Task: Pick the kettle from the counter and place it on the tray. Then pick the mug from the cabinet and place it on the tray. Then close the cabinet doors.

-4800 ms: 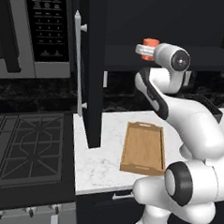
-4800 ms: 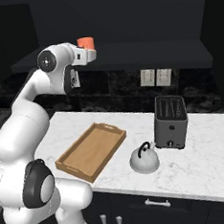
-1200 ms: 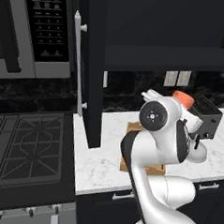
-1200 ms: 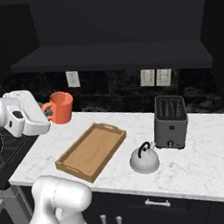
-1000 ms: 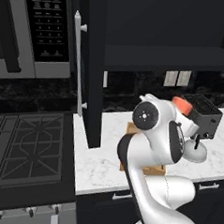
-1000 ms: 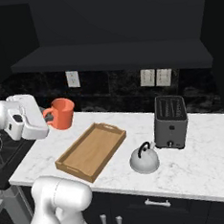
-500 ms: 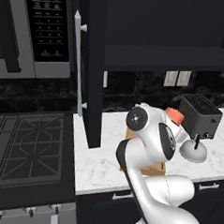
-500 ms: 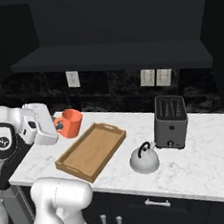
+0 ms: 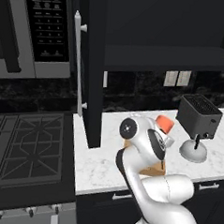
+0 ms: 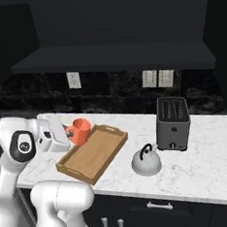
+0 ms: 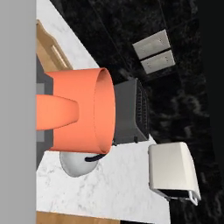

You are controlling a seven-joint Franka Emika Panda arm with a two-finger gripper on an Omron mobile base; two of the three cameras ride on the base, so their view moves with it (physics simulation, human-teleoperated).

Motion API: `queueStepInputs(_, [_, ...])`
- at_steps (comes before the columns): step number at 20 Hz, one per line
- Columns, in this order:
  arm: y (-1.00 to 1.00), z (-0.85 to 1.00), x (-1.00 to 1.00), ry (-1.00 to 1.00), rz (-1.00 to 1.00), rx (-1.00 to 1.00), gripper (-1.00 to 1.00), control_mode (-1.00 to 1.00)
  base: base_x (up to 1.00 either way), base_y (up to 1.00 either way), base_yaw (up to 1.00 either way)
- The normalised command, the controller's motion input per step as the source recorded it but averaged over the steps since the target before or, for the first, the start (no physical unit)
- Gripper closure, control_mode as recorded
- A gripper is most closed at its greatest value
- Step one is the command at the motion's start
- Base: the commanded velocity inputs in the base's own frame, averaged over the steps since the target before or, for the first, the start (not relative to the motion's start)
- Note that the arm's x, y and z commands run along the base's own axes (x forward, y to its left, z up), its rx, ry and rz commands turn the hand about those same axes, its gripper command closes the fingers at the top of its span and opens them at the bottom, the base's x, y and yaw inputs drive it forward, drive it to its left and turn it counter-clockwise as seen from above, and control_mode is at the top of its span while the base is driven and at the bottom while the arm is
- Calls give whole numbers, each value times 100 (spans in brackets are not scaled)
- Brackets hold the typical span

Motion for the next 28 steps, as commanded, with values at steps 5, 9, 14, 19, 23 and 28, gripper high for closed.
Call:
queueStepInputs(5, [-1, -47, 42, 0, -16, -2, 100, -100, 0, 0, 0])
queueStepInputs(9, [0, -34, 53, 4, -26, -4, 100, -100, 0, 0, 0])
queueStepInputs(14, [0, -26, 59, 0, -22, -2, 100, -100, 0, 0, 0])
queueStepInputs(19, [0, -17, 68, 5, -14, -3, 100, -100, 0, 0, 0])
queueStepInputs(23, [0, -23, 60, 3, -4, -2, 100, -100, 0, 0, 0])
queueStepInputs(28, [1, -32, 50, 1, -1, -2, 100, -100, 0, 0, 0])
